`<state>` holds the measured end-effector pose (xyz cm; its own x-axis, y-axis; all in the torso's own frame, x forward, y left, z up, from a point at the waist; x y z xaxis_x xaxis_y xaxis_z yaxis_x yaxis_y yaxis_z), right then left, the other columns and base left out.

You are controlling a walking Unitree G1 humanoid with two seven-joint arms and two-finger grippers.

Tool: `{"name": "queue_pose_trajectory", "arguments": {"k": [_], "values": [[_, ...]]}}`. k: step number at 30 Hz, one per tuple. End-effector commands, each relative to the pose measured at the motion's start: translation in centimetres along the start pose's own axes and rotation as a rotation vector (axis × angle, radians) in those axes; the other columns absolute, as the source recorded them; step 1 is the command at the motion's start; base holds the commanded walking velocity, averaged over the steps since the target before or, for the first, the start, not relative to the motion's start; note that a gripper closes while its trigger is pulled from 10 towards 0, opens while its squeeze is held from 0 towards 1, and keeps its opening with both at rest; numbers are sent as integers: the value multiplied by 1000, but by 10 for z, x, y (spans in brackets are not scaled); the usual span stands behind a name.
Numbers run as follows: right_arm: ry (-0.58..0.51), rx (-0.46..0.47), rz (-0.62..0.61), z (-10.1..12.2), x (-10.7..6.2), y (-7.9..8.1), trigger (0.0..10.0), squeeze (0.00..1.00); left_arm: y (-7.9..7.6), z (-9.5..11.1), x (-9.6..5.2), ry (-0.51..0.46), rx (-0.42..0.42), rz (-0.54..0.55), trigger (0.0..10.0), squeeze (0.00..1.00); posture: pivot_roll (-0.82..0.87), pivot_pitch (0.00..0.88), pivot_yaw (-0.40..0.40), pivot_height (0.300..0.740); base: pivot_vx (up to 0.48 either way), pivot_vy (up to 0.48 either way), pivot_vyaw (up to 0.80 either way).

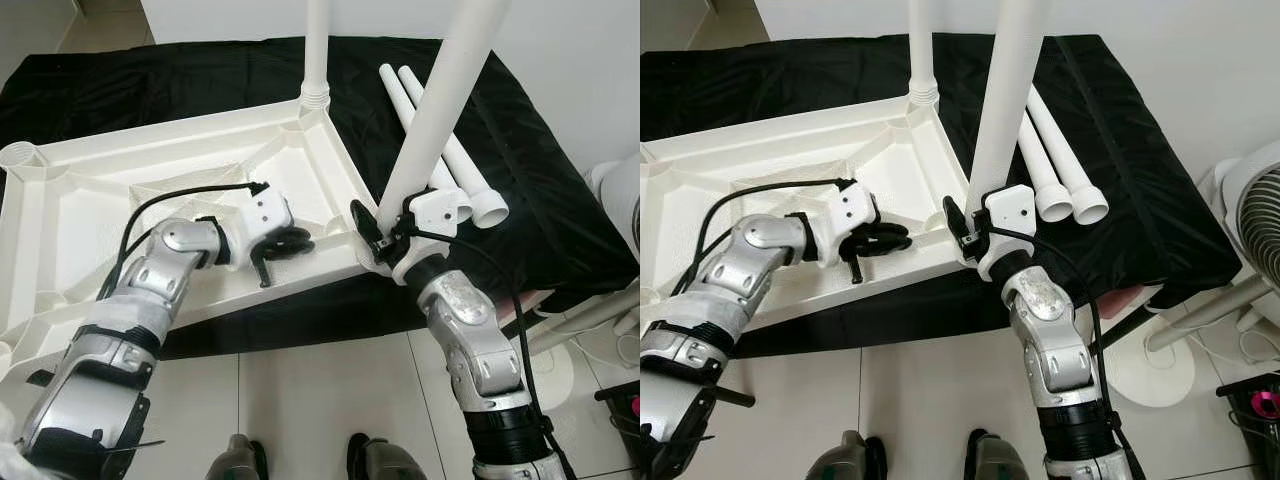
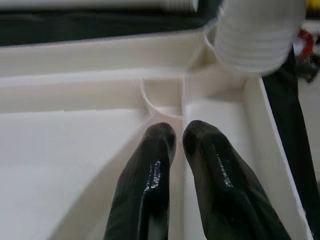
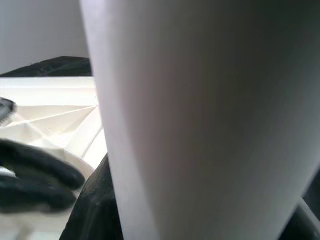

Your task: Building children table

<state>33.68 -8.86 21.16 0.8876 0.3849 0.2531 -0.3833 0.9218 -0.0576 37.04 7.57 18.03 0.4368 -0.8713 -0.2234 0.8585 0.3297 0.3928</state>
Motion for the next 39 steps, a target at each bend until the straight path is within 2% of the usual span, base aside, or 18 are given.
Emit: {"name": "queue_pose_trajectory", "arguments": {"k": [1, 7, 9, 12, 14, 17, 18, 23, 26, 28, 30, 33, 34, 35, 36, 39], "values": [[-32, 16, -45, 5, 1, -9, 10000, 0, 13, 15, -6, -74, -62, 98, 10000, 0, -60, 154, 52, 740, 0, 0, 0], [-32, 27, -106, 4, 3, -20, 10000, 0, 23, 33, -12, -159, -152, 202, 10000, 0, -59, 136, 58, 740, 0, 0, 0], [-31, 12, -158, 4, 2, -29, 10000, 0, 28, 41, -15, -210, -208, 294, 10000, 0, -56, 120, 57, 740, 0, 0, 0], [-31, 12, -158, 4, 2, -29, 10000, 0, 28, 41, -15, -210, -208, 294, 10000, 0, -56, 120, 57, 740, 0, 0, 0], [-18, 9, -170, -1, 3, -31, 10000, 0, 28, 42, -15, -242, -250, 387, 10000, 0, -50, 106, 53, 740, 0, 0, 0], [-16, 7, -157, -2, 4, -31, 10000, 0, 29, 43, -15, -252, -270, 436, 10000, 0, -46, 100, 54, 740, 0, 0, 0], [3, 16, -137, -9, 4, -32, 10000, 0, 29, 43, -13, -255, -302, 497, 10000, 0, -42, 133, 47, 740, 0, 0, 0], [11, 21, -113, -14, 5, -32, 10000, 0, 27, 39, -11, -237, -312, 526, 10000, 0, -44, 128, 49, 740, 0, 0, 0], [17, 21, -67, -20, 6, -30, 10000, 0, 22, 33, -10, -212, -302, 550, 10000, 0, -45, 106, 48, 740, 0, 0, 0], [22, 29, -44, -26, 4, -28, 10000, 0, 10, 34, -8, -248, -332, 524, 10000, 0, -47, 94, 41, 740, 0, 0, 0], [24, 35, -38, -28, 4, -27, 10000, 0, 5, 34, -6, -260, -341, 511, 10000, 0, -45, 90, 41, 740, 0, 0, 0], [25, 44, -26, -32, 1, -24, 10000, 0, -2, 34, -5, -285, -320, 537, 10000, 0, -45, 90, 41, 740, 0, 0, 0], [31, 35, -28, -35, -1, -23, 10000, 0, -9, 31, -3, -279, -325, 517, 10000, 0, -44, 83, 40, 740, 0, 0, 0], [31, 35, -28, -35, -1, -23, 10000, 0, -9, 31, -3, -279, -325, 517, 10000, 0, -44, 83, 40, 740, 0, 0, 0], [37, 30, -29, -38, -3, -24, 10000, 0, -21, 25, 0, -254, -308, 480, 10000, 0, -46, 78, 40, 740, 0, 0, 0], [36, 26, -37, -40, -3, -25, 10000, 0, -30, 20, 2, -235, -303, 424, 10000, 0, -51, 76, 40, 740, 0, 0, 0]]}}
Point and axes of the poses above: a point about 5 cm out from each wrist's last joint towards the gripper, its own x axis pointing out of the wrist towards the gripper, its own z axis along the axis of the wrist's last joint, y = z × x, the point moved 5 cm from there along x, pointing out of the wrist towards the gripper, and after that the axes turned 2 degrees about x, right-handed, at the moved point
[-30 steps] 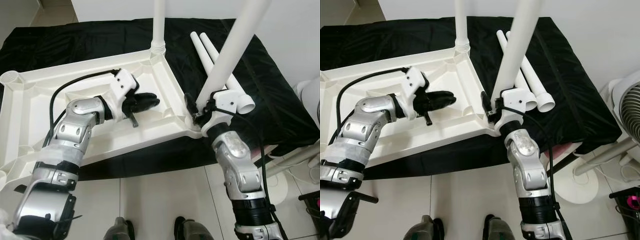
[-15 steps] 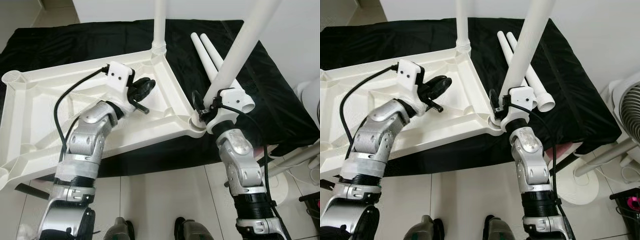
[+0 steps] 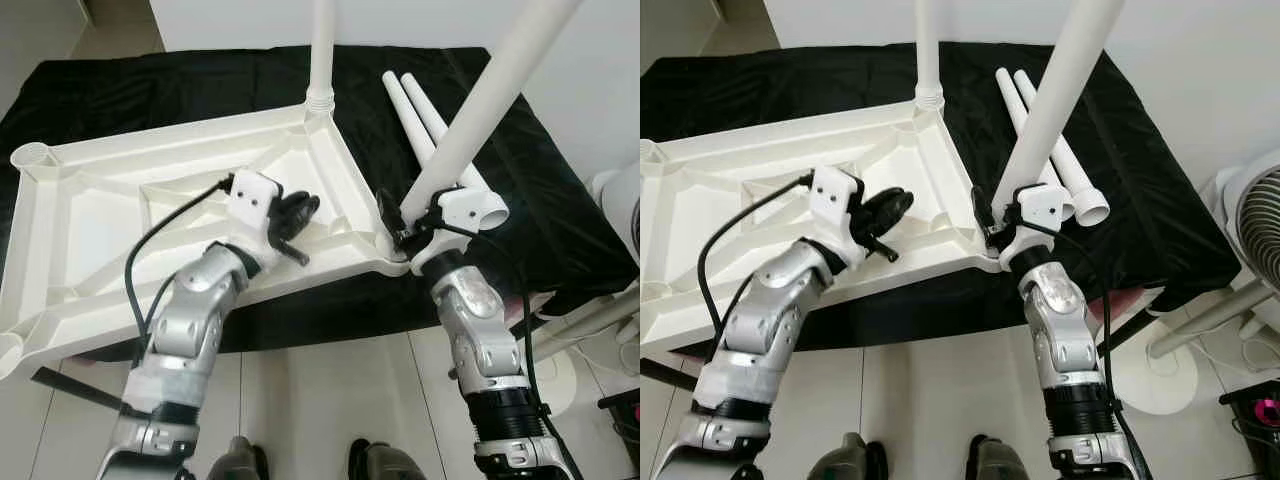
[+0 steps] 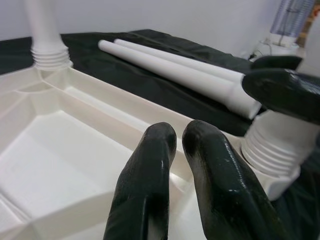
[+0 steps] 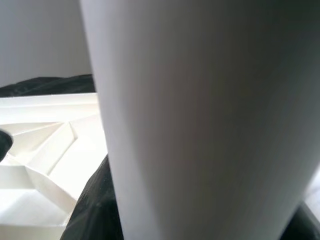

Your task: Building children table

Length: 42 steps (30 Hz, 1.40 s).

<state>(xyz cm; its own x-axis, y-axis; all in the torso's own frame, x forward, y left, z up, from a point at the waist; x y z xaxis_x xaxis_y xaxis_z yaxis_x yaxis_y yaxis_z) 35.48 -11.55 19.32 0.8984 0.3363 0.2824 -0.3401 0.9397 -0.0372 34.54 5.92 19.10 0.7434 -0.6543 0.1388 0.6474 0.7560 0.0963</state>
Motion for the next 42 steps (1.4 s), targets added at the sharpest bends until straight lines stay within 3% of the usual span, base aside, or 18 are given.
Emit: {"name": "queue_pose_trajectory", "arguments": {"k": [1, 10, 15, 26, 29, 38, 42], "values": [[65, 17, 13, -18, -5, 5, 10000, 0, -5, -4, -3, 18, 23, -43, 10000, 0, -51, 76, 40, 740, 0, 0, 0], [83, -22, 33, -28, -8, 1, 10000, 0, -18, -7, -8, 29, 4, -151, 10000, 0, -50, 77, 45, 740, 0, 0, 0], [91, -83, 122, -32, -6, 10, 10000, 0, -22, -12, -11, 56, 19, -164, 10000, 0, -47, 75, 47, 740, 0, 0, 0], [142, -173, 209, -48, 1, 14, 10000, 0, -21, -13, -12, 73, 39, -153, 10000, 0, -32, 65, 44, 740, 0, 0, 0], [158, -163, 210, -52, 1, 14, 10000, 0, -20, -12, -12, 73, 42, -148, 10000, 0, -31, 64, 41, 740, 0, 0, 0], [197, 11, 74, -63, 7, 1, 10000, 0, -21, -8, -11, 64, 50, -142, 10000, 0, -29, 57, 34, 740, 0, 0, 0], [210, 27, 47, -65, 9, -3, 10000, 0, -21, -7, -10, 61, 51, -142, 10000, 0, -29, 57, 34, 740, 0, 0, 0]]}}
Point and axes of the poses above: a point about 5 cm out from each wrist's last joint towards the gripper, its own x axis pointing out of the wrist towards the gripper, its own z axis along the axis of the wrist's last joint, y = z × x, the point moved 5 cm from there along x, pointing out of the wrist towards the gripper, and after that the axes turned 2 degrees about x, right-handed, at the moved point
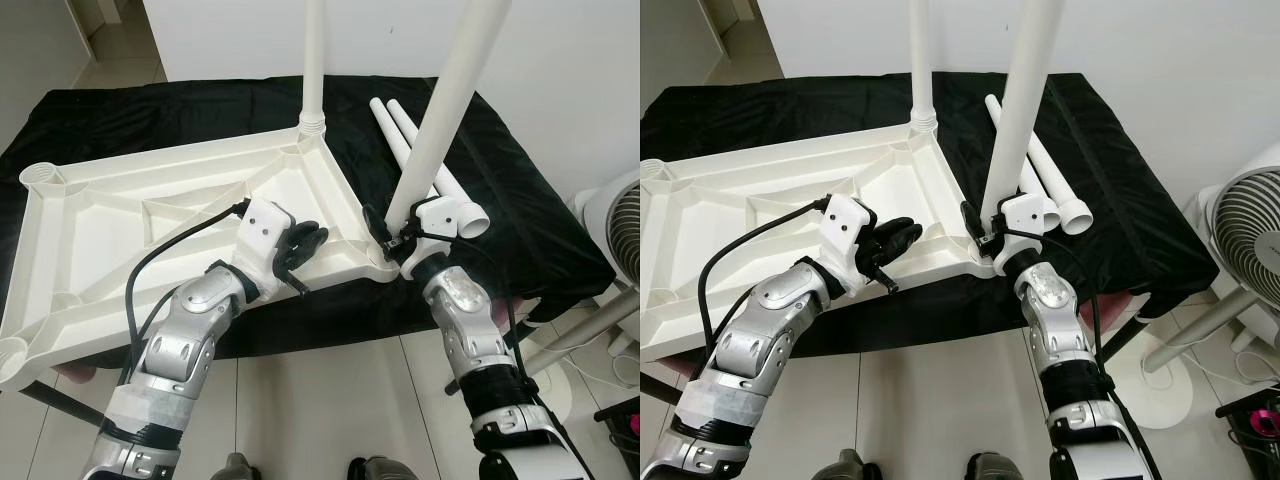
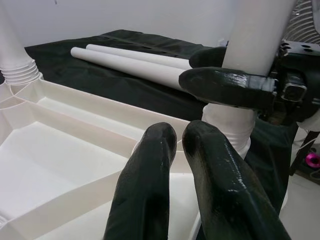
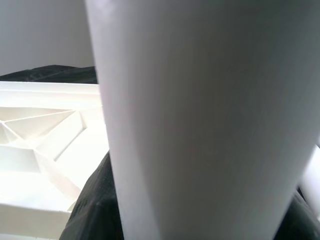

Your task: Building children table

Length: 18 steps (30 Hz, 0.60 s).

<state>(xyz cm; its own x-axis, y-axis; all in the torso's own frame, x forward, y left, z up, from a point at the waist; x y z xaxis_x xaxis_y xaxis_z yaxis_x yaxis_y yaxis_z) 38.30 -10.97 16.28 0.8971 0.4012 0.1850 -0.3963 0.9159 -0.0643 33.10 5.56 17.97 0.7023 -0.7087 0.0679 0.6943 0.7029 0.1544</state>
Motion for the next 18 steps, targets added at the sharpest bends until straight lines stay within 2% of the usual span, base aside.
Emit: {"name": "queue_pose_trajectory", "arguments": {"k": [1, 9, 12, 13, 15, 16, 18], "values": [[114, 47, -25, -29, -5, -1, 10000, 0, -9, 2, 0, -5, 5, -68, 10000, 0, -29, 57, 34, 740, 0, 0, 0], [135, 115, -82, -34, -6, -8, 10000, 0, -11, 3, 0, -5, 4, -66, 10000, 0, -31, 67, 24, 740, 0, 0, 0], [135, 115, -82, -34, -6, -8, 10000, 0, -11, 3, 0, -5, 4, -66, 10000, 0, -31, 67, 24, 740, 0, 0, 0], [142, 149, -110, -37, -7, -9, 10000, 0, -11, 2, -1, -3, 3, -64, 10000, 0, -31, 67, 24, 740, 0, 0, 0], [142, 149, -110, -37, -7, -9, 10000, 0, -11, 2, -1, -3, 3, -64, 10000, 0, -31, 67, 24, 740, 0, 0, 0], [148, 188, -134, -39, -7, -11, 10000, 0, -11, 3, -1, -4, 2, -62, 10000, 0, -32, 70, 23, 740, 0, 0, 0], [139, 171, -139, -38, -7, -11, 10000, 0, -11, 3, -1, -6, 1, -61, 10000, 0, -35, 69, 24, 740, 0, 0, 0]]}}
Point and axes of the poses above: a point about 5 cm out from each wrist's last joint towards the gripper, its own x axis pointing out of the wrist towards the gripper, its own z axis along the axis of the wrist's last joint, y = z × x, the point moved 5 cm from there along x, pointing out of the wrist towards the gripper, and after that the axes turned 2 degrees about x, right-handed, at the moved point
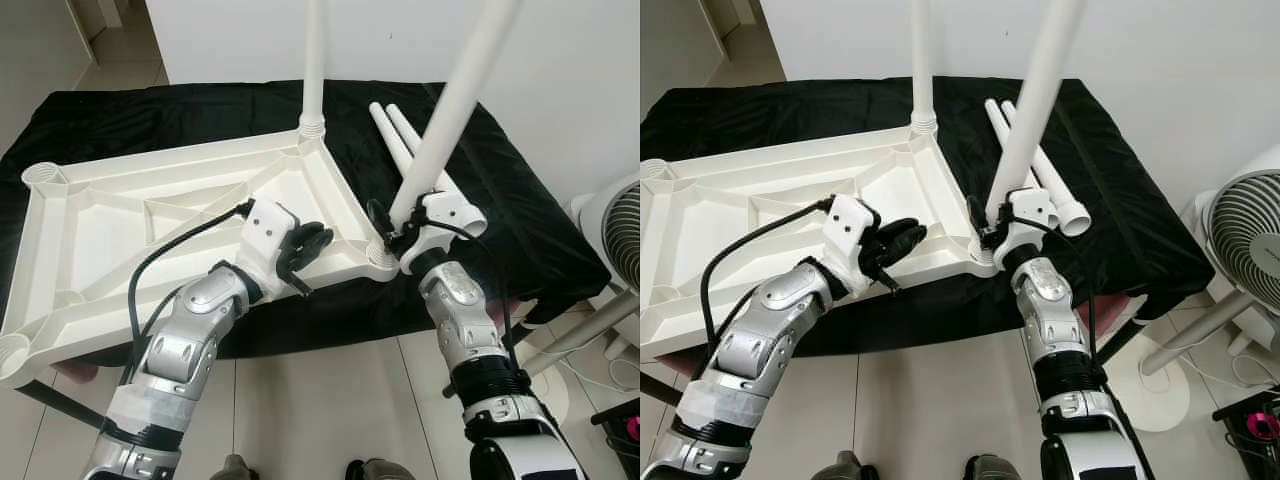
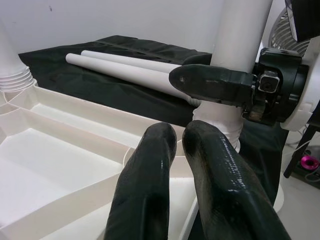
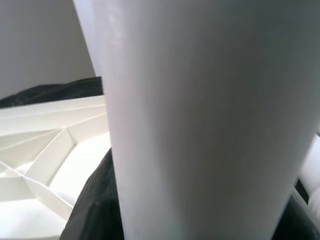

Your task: Building children table

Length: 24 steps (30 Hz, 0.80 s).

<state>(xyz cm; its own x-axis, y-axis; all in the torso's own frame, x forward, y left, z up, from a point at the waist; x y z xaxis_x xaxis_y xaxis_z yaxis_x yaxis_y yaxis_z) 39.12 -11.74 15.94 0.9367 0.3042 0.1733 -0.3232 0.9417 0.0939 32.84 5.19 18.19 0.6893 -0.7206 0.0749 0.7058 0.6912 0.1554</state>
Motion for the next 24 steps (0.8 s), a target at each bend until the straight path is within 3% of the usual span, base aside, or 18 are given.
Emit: {"name": "queue_pose_trajectory", "arguments": {"k": [1, 6, 9, 19, 24], "values": [[104, -24, -29, -30, -10, -4, 10000, 0, -7, 1, -1, 2, 2, -44, 10000, 0, -35, 68, 22, 740, 0, 0, 0], [63, -95, 5, -24, -11, 3, 10000, 0, -7, 1, 0, 0, 3, -44, 10000, 0, -36, 68, 20, 740, 0, 0, 0], [18, -164, 70, -25, -21, 16, 10000, 0, -6, 2, 0, -3, 2, -37, 10000, 0, -35, 68, 19, 740, 0, 0, 0], [-45, -114, 78, -27, -38, 18, 10000, 0, -4, 4, 0, -8, 3, -33, 10000, 0, -34, 70, 18, 740, 0, 0, 0], [-27, -103, 51, -27, -33, 14, 10000, 0, -4, 4, 1, -7, 5, -35, 10000, 0, -36, 69, 21, 740, 0, 0, 0]]}}
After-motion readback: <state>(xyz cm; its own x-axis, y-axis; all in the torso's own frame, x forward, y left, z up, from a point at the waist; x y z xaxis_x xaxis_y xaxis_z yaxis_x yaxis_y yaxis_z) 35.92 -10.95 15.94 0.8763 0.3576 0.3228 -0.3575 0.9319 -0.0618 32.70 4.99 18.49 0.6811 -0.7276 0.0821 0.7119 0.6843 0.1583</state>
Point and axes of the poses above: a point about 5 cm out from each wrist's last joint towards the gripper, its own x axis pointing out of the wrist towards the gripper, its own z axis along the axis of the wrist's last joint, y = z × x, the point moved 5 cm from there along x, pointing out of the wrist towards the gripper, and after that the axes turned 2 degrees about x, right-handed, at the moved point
